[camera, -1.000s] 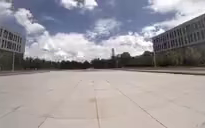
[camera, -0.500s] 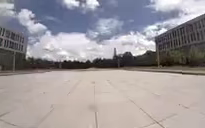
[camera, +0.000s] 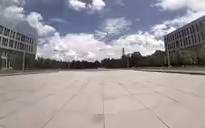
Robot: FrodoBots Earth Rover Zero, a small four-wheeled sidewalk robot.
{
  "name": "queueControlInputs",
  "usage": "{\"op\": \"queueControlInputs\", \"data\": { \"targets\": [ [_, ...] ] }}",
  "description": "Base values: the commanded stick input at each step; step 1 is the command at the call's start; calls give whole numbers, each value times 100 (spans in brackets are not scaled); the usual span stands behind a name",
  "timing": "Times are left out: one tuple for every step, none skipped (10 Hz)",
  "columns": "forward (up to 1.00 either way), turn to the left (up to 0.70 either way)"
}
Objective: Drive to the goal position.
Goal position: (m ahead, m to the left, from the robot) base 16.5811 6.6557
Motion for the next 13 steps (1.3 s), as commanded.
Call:
{"op": "queueControlInputs", "data": {
  "targets": [
    [70,2],
    [70,6],
    [70,12],
    [70,13],
    [70,9],
    [70,19],
    [70,17],
    [70,13],
    [70,10],
    [70,22],
    [70,33],
    [70,22],
    [70,17]
  ]
}}
